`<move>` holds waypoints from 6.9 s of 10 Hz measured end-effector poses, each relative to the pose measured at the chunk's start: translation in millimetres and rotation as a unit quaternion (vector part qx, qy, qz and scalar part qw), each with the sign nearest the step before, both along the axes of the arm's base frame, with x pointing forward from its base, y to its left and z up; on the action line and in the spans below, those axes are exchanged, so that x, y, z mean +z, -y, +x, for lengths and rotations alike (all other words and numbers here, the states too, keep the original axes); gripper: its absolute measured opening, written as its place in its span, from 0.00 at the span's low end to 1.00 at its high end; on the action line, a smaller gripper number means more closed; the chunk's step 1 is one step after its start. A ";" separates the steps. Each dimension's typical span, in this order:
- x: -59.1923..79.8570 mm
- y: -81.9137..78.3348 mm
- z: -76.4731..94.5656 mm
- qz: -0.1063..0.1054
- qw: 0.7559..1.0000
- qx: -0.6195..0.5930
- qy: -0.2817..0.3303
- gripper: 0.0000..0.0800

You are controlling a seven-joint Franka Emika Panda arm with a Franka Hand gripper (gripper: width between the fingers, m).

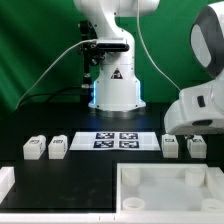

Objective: Assemble one leg

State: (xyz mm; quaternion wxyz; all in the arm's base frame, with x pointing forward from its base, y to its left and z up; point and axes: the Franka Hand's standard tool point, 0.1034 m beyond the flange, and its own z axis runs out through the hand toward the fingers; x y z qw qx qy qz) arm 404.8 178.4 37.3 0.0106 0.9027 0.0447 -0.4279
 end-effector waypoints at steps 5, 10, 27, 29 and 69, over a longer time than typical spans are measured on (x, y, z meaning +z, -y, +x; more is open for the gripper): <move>-13.9 2.8 -13.0 -0.002 1.000 -0.001 -0.005 0.81; -31.1 0.0 -32.1 -0.028 0.998 -0.023 -0.042 0.81; 74.5 35.7 65.8 0.036 0.986 -0.009 0.162 0.36; 107.9 40.2 84.2 0.039 0.967 -0.019 0.251 0.36; 35.9 60.3 217.9 0.102 0.726 0.026 0.679 0.36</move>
Offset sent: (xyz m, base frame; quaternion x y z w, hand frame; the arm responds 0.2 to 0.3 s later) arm -0.0182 -0.0032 -0.0163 -0.0050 0.0039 0.0164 0.9998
